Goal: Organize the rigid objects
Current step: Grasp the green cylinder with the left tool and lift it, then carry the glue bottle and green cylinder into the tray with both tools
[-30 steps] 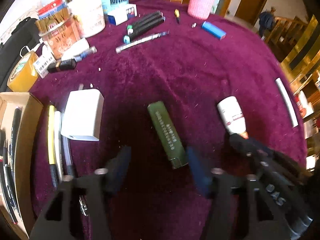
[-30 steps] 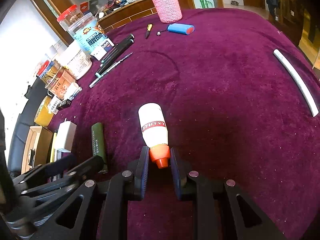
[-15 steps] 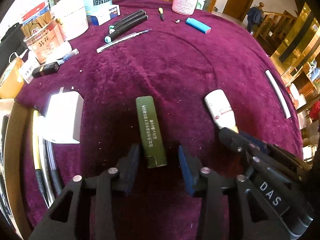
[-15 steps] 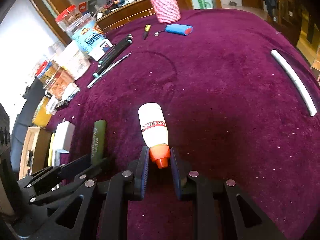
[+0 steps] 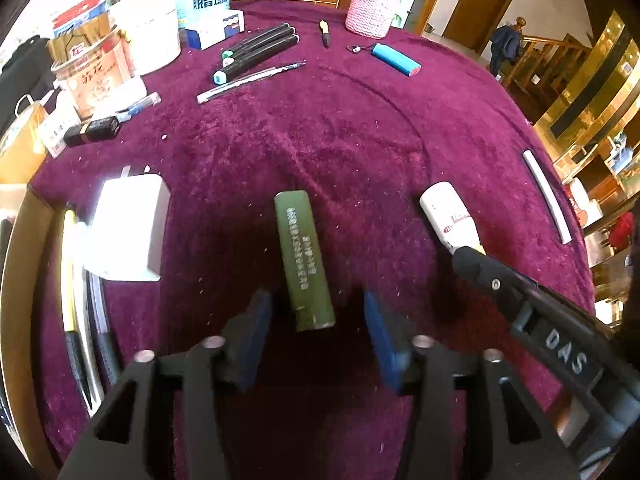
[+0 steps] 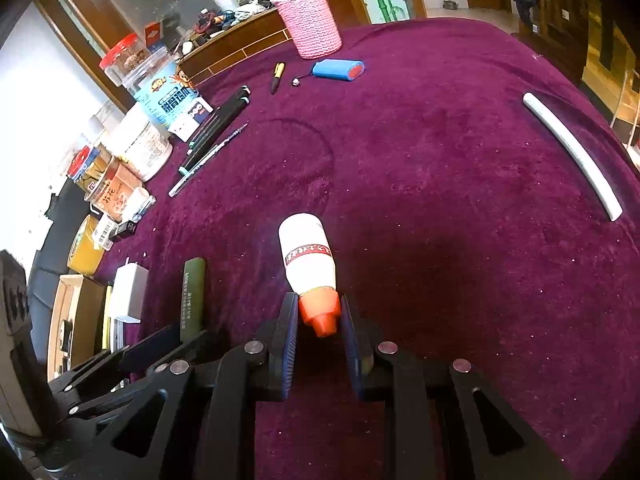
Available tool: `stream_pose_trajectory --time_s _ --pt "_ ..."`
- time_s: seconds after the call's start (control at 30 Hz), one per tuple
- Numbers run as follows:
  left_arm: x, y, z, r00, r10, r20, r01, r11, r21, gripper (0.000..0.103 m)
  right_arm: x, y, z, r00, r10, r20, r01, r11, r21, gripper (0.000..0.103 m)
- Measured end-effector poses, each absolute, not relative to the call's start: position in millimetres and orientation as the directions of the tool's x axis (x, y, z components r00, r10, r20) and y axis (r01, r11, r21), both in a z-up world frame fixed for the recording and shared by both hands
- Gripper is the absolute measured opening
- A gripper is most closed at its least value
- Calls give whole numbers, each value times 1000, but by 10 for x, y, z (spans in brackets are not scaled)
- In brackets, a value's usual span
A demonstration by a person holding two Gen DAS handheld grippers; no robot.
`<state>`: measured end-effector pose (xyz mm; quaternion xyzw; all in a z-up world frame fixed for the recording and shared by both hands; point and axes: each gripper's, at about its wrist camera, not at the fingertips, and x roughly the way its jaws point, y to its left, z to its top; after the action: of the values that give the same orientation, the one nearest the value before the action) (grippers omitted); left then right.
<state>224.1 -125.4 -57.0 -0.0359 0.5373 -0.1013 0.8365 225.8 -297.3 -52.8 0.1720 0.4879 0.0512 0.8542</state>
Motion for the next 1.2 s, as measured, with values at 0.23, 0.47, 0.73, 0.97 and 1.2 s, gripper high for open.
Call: stream_pose_trajectory --time_s 0.23,0.47,0.73,0.97,1.2 --pt "2236 -1224 -525 439 -203 -875 119 979 -167 65 2259 -2966 -536 518 254 -817 82 936 343 23" --pt "2406 -1243 -597 452 -117 -884 101 992 -80 39 2265 -2953 -553 513 252 -820 81 937 339 23" --pt "2273 -1248 -584 455 -96 -885 147 989 -31 19 2283 -2924 -582 506 253 -824 65 942 330 23" --pt "1724 -754 -339 499 -164 -851 87 986 -139 19 2264 -2753 -585 495 286 -821 -22 948 317 23" --pt "1259 -355 -123 489 -217 -845 76 975 -207 19 2202 -2515 -594 522 199 -829 -82 980 183 22"
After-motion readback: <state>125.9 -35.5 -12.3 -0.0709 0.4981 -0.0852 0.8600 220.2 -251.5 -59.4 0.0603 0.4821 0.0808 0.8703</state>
